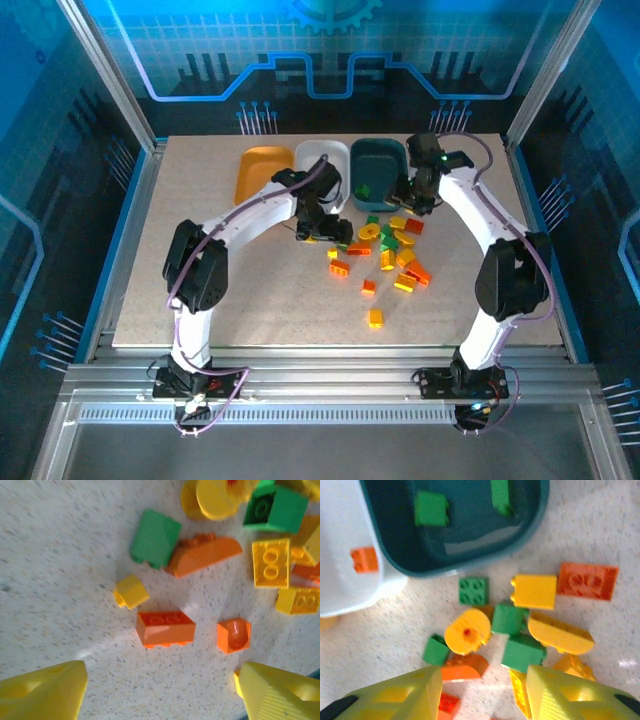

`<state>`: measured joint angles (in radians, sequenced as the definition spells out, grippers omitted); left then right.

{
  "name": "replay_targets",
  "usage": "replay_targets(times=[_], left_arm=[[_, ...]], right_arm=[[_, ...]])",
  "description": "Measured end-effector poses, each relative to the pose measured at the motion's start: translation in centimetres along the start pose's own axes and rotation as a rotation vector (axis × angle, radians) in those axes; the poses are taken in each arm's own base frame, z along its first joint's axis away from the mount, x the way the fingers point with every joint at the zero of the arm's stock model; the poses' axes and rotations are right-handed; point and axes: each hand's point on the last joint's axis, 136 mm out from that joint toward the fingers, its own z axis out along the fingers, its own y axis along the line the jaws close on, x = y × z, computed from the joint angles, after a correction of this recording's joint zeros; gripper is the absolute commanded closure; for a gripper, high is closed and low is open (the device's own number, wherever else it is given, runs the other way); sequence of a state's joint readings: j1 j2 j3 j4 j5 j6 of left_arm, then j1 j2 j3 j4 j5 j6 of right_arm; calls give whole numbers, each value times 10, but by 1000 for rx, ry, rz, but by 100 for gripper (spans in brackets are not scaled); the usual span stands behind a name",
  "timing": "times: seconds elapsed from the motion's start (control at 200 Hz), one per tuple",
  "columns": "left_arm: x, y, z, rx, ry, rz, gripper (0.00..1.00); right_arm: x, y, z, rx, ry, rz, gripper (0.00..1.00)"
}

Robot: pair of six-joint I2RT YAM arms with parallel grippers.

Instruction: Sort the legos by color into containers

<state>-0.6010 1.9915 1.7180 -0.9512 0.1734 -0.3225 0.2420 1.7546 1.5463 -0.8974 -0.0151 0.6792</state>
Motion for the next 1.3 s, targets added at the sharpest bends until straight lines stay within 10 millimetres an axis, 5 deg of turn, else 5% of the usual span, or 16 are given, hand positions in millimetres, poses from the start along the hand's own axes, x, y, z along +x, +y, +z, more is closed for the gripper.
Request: replay_targets(times=[0.27, 0.52, 1.016, 1.296], left_arm=[[27, -19, 17, -58, 84, 126, 12], [33, -1, 57, -139, 151, 123, 16], [35, 9, 84, -172, 185, 117, 31], [35, 3, 86, -169, 176, 129, 53]], right_arm=[[36, -44, 3, 66, 53, 45, 44], [34, -47, -6, 53, 30, 53, 42], [30, -53, -6, 53, 25, 70, 42], [28, -55, -5, 46, 19, 74, 43]])
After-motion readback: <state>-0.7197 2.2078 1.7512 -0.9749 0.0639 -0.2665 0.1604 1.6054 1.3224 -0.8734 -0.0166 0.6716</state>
